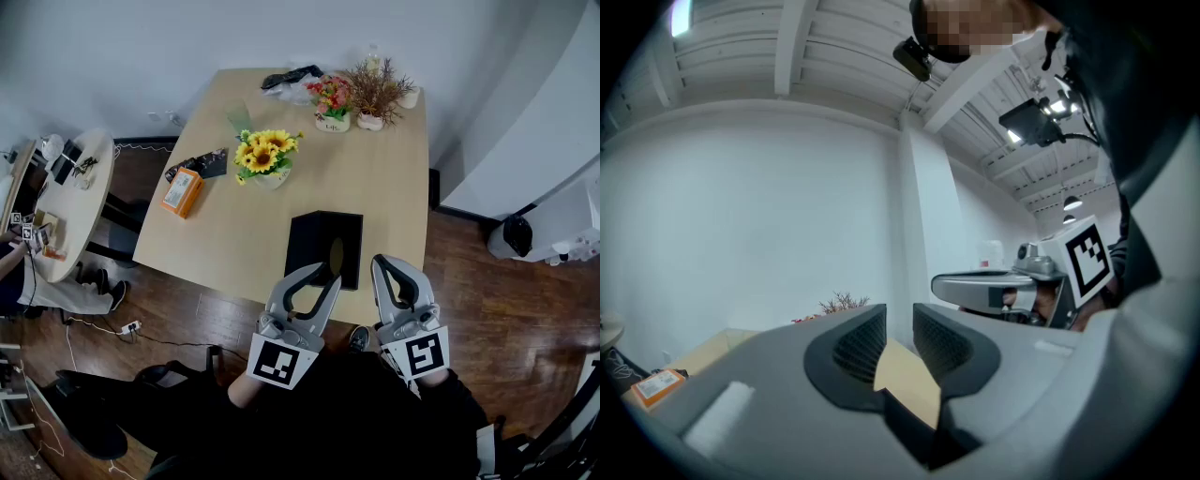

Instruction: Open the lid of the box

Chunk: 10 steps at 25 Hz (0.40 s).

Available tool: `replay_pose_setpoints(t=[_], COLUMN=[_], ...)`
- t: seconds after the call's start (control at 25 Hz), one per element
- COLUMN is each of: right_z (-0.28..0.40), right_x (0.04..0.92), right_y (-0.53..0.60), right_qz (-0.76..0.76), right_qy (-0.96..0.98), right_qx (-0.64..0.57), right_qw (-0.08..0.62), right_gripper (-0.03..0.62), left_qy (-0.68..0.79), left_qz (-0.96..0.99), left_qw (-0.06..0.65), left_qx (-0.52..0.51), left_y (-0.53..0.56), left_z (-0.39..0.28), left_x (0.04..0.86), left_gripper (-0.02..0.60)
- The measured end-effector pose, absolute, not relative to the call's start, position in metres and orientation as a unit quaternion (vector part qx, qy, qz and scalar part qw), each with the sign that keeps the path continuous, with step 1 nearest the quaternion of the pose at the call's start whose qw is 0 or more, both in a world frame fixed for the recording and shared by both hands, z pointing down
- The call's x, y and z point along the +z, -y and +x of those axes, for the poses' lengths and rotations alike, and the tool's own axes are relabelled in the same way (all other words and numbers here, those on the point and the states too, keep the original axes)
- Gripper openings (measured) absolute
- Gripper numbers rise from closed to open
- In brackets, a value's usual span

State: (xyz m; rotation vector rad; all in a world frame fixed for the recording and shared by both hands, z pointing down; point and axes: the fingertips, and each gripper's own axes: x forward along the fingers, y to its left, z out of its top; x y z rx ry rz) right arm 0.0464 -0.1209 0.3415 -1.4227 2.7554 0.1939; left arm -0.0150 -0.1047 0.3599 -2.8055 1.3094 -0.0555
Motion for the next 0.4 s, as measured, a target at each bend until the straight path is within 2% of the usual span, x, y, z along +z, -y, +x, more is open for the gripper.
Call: replay_pose_setpoints(t=[0.4], right_z=[0.0453], right_x=[0.3423], right_y=[0.1169], right_qz=[-0.455], right_qy=[-0.888], right_qx=[0.066], right_qw=[0.012], right_gripper=[0.000], left_qy=[-0.423], left_qz=[-0.906], left_qw=[0.015], left_qx=[-0.011], left_y=[0.1010], left_z=[-0.0156], left_x=[0.3589], left_gripper=[0.071])
